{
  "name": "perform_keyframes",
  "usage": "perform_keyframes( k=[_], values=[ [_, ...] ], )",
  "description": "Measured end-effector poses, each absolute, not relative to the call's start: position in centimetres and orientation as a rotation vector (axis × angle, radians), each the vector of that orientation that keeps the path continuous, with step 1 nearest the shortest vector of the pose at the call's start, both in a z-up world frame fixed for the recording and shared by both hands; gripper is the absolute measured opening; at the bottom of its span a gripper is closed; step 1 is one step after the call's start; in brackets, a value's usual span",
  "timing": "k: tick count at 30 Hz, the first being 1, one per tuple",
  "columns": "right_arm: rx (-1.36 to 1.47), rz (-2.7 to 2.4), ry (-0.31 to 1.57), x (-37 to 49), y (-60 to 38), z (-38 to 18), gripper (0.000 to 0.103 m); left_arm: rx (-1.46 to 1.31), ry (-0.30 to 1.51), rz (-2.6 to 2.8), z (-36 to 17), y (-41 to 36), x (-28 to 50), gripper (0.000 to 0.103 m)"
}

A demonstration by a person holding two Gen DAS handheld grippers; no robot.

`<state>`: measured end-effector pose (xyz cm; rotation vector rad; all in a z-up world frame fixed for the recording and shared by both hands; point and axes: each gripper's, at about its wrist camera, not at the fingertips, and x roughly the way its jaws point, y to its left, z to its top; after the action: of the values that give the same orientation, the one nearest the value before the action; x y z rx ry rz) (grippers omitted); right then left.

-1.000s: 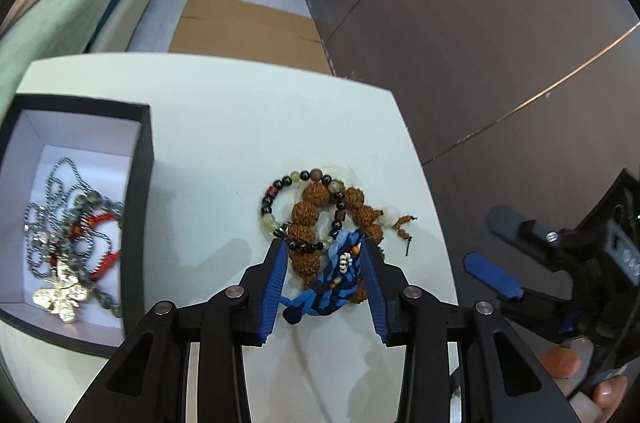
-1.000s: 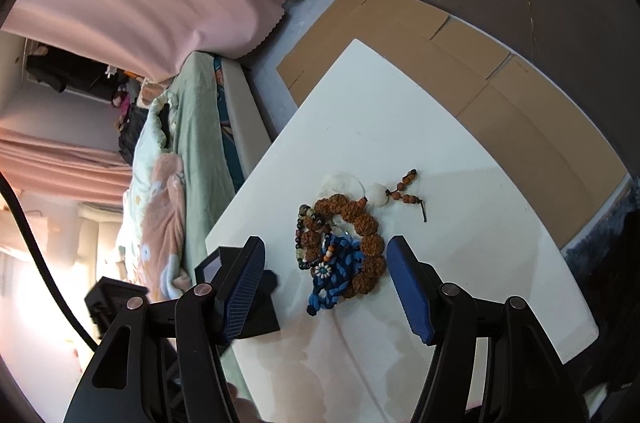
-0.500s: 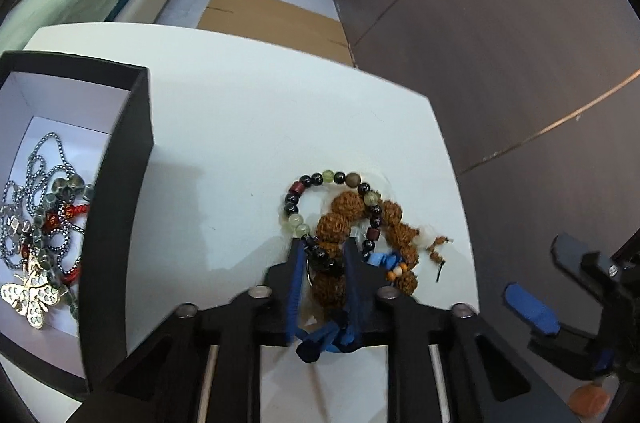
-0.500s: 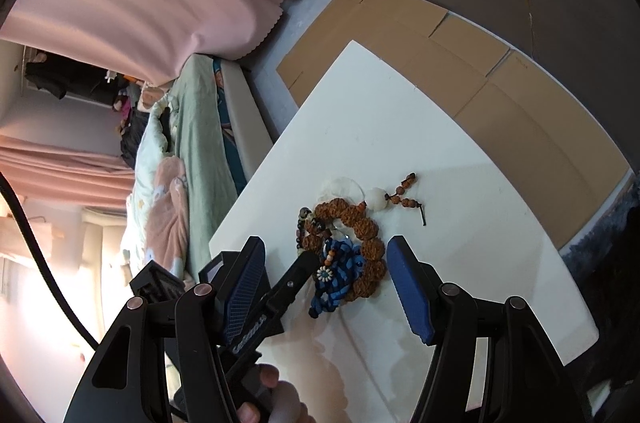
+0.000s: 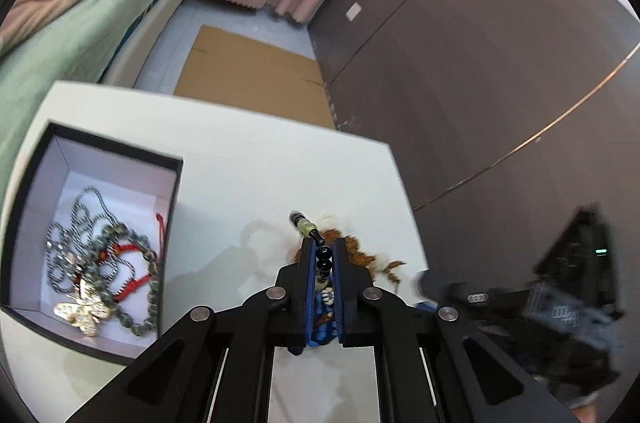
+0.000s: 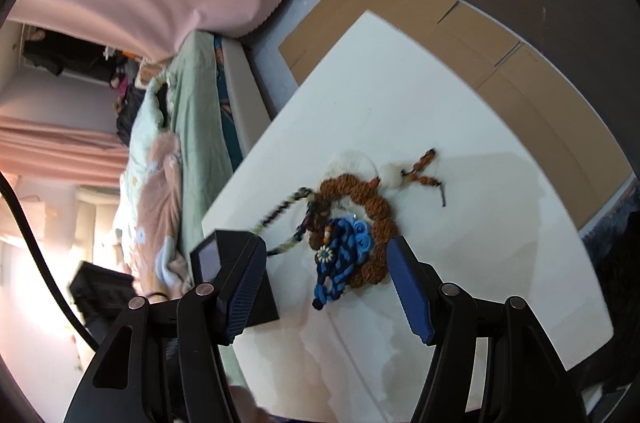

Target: Organize jewelry

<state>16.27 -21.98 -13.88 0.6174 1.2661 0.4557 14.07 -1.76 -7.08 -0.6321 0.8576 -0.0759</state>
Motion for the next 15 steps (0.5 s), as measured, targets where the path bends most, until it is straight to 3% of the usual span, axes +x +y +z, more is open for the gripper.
perform_keyframes(
  k=[15],
  values=[
    [0.460,0.447,1.310,16.5,-17.2,-15.5,0.057,-0.647,0.736,-0.090,-2.4,2.1,11.4,0.008]
  ],
)
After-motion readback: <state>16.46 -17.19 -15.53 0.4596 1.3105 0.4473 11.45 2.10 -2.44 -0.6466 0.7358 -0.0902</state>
